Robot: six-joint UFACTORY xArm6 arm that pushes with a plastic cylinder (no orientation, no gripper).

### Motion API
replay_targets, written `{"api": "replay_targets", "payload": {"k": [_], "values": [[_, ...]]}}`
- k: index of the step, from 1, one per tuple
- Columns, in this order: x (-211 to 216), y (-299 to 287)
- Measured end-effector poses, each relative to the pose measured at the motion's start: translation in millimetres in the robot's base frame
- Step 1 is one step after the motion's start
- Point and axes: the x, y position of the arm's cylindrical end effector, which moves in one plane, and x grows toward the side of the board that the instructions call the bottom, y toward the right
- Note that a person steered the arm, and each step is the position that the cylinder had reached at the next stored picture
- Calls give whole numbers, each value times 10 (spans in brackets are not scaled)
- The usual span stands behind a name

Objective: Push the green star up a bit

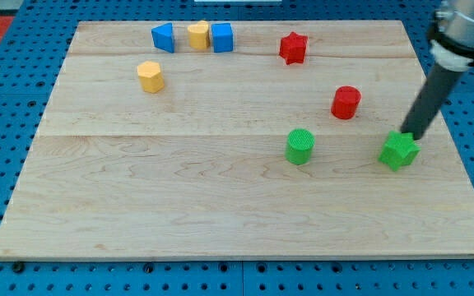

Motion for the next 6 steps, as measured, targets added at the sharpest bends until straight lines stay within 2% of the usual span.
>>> {"api": "replay_targets", "payload": {"k": [1, 2, 3, 4, 5, 6], "values": [[113, -79], [139, 517], [541, 729], [762, 341], [762, -61], [655, -132]]}}
